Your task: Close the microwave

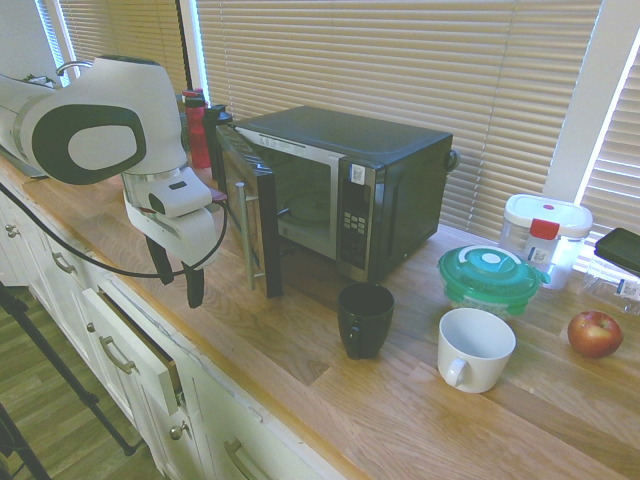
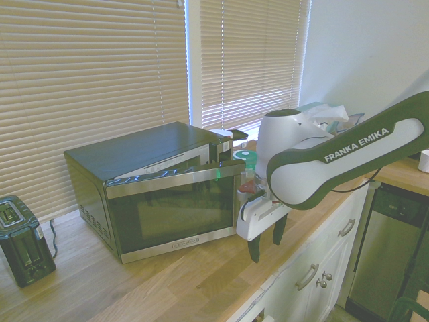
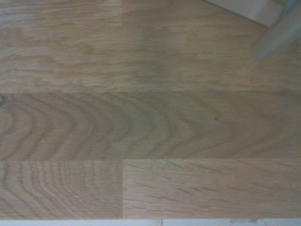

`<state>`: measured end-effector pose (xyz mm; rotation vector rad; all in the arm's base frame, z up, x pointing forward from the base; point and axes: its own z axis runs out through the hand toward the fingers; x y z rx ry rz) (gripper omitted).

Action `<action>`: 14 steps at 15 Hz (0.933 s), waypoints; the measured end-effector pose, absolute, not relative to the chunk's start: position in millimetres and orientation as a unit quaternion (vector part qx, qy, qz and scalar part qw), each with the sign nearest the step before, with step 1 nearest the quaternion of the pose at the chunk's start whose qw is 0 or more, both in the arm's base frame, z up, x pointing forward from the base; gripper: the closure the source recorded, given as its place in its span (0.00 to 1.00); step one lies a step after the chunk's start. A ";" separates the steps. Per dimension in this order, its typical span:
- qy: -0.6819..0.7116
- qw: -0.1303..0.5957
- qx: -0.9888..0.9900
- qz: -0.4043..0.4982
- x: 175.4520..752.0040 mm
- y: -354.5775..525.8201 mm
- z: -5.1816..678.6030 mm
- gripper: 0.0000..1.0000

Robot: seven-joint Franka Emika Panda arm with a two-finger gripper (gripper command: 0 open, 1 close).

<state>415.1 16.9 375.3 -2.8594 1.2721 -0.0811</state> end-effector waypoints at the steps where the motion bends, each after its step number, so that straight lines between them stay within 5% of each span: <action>1: 0.406 0.005 -0.913 -0.025 415.0 16.8 374.9 0.00; 14: 0.385 -0.043 -0.920 -0.053 491.6 76.0 428.7 0.00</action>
